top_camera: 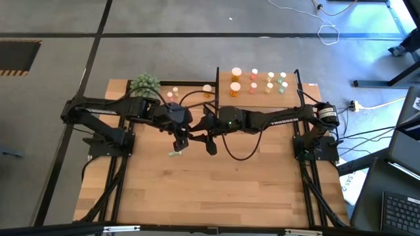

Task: Pick and place medicine bottles onto shelf by color
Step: Put the blue pill bottle on the shelf aligned with the other blue pill bottles

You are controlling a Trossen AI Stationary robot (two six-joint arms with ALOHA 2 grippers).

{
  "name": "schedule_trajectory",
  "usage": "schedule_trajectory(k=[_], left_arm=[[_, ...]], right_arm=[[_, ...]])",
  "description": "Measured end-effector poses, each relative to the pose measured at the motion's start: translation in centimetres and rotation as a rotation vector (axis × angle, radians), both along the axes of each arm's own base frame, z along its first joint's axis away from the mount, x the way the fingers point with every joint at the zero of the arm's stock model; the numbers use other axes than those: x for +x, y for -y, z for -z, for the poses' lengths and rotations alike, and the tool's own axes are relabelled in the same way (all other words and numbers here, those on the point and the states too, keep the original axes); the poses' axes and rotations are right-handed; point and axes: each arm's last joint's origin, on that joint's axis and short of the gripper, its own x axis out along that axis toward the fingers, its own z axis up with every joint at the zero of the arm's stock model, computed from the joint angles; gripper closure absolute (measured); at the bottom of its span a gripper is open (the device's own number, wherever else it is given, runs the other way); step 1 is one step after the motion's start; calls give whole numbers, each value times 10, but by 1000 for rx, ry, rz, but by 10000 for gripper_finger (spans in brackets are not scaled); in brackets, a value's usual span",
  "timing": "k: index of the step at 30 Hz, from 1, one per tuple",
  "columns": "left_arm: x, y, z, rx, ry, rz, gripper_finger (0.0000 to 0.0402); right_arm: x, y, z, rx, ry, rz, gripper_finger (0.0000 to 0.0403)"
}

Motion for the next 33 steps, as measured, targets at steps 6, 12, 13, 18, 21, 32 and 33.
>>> schedule_trajectory(k=[6,12,13,18,21,32,33], left_arm=[[-17,0,1,-51,-98,4,239],[-39,3,9,-100,-280,-51,239],[-40,5,13,-98,-302,-45,239],[-43,19,35,-72,-397,12,239],[-46,27,56,-56,-460,41,239],[-45,41,116,5,-434,76,239],[-44,42,120,9,-425,75,239]], right_arm=[[0,0,-1,-6,2,-4,251],[-1,-2,0,-45,-4,-53,251],[-1,-3,1,-44,-9,-55,251],[-1,-2,2,-46,-22,-55,251],[-2,-2,5,-74,-52,-65,251],[-8,-4,18,-188,-166,-155,251],[-8,-4,19,-189,-171,-156,251]])
